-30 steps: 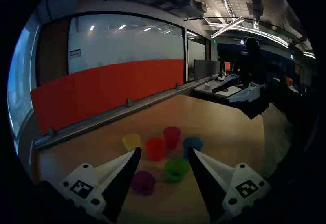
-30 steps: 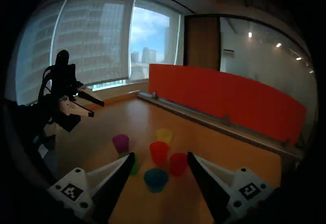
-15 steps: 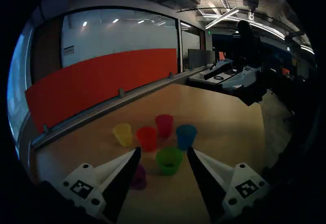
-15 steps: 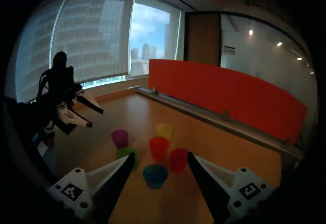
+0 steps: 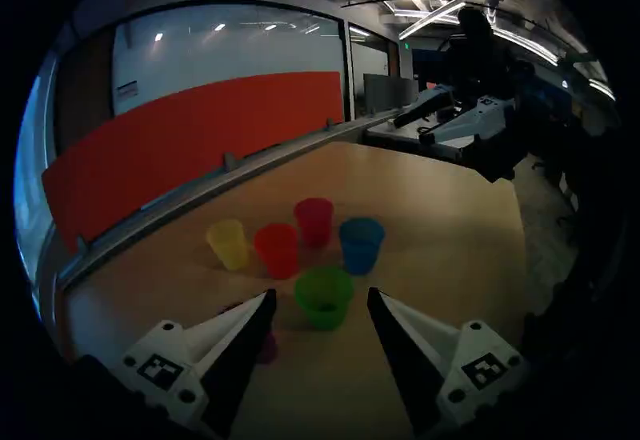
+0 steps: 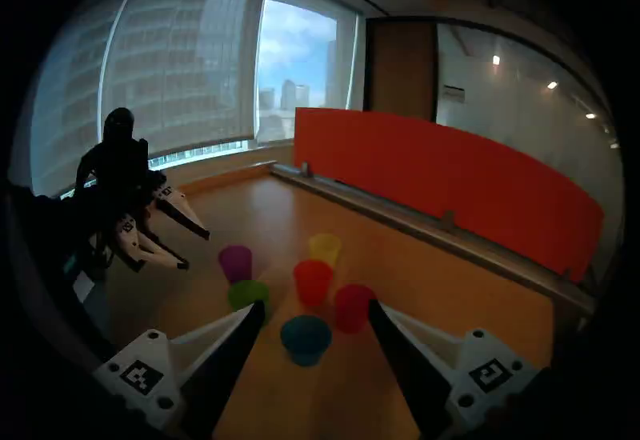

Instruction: Pour water

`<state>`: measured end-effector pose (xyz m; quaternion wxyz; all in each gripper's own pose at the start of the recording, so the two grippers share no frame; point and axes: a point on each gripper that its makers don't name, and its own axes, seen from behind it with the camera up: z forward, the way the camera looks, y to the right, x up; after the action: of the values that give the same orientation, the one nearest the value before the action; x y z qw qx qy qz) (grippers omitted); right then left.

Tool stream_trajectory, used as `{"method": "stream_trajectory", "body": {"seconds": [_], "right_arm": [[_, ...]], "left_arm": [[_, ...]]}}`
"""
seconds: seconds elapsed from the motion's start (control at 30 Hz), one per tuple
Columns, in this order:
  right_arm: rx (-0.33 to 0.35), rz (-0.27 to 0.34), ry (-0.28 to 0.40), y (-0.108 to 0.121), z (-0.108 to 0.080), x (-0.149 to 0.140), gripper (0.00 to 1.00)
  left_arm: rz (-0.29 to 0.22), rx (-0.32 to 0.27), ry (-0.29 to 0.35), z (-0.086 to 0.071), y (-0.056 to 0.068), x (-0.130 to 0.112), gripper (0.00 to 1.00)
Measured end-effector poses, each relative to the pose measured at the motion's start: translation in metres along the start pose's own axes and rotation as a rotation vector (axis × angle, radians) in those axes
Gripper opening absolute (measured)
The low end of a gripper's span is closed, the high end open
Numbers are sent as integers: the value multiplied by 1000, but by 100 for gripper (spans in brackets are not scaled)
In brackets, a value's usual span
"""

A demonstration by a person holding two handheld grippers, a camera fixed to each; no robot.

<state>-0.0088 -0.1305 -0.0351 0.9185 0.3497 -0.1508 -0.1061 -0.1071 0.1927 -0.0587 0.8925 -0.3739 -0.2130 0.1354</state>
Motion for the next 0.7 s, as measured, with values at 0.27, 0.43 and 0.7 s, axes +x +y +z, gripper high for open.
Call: {"method": "stream_trajectory", "body": {"seconds": [0.27, 0.43, 0.7], "right_arm": [[2, -7, -12, -1, 2, -4, 100], [3, -9, -15, 0, 3, -6, 100], [5, -1, -13, 3, 6, -7, 100]], "left_arm": [[-3, -12, -48, 18, 7, -17, 84], [2, -15, -79, 28, 10, -26, 84], [2, -19, -115, 43, 11, -34, 84]]}}
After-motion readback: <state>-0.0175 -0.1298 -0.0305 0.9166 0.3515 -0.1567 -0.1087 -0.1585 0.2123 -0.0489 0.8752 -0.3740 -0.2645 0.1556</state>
